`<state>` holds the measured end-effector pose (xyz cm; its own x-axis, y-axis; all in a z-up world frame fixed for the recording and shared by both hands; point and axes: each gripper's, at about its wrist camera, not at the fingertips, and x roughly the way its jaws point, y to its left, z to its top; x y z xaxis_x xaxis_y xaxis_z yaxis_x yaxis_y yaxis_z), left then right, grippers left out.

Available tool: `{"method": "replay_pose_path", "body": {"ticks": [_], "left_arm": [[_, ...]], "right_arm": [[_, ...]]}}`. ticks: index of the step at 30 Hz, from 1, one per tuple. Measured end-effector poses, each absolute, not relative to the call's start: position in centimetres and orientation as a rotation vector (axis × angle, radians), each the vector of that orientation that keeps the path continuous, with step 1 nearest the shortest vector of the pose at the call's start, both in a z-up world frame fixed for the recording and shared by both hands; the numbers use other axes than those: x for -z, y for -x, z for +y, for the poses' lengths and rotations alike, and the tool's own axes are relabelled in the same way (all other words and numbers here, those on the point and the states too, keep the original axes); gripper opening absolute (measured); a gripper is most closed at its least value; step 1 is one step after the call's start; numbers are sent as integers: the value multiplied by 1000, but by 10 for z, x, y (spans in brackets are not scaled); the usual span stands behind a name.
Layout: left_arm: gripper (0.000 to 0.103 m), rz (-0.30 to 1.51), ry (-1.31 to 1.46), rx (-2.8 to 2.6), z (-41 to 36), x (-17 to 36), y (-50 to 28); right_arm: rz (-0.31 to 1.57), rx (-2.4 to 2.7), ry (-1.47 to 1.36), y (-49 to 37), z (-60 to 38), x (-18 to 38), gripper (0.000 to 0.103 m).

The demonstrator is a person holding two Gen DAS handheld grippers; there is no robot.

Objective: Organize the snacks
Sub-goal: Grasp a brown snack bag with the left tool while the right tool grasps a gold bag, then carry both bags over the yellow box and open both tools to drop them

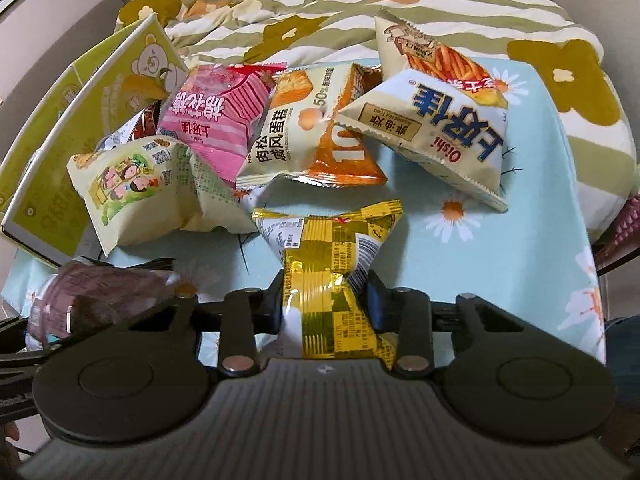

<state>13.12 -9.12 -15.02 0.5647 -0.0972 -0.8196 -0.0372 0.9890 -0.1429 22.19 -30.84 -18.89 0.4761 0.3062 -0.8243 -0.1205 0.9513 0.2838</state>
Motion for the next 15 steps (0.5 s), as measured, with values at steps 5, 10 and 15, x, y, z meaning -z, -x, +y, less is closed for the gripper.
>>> {"method": "replay_pose_path", "body": {"ticks": [5,10,15], "left_arm": [[72,934,157,44,-87,132,-123],[72,891,168,62,-81,108,-112],[72,836,179,74,-72,77,-99]], "right_arm": [[1018,-256,-217,-216,-310,174,52],[982,-256,-233,-207,-308,151,52],[941,-266,-242,-198,-302,125,52]]}}
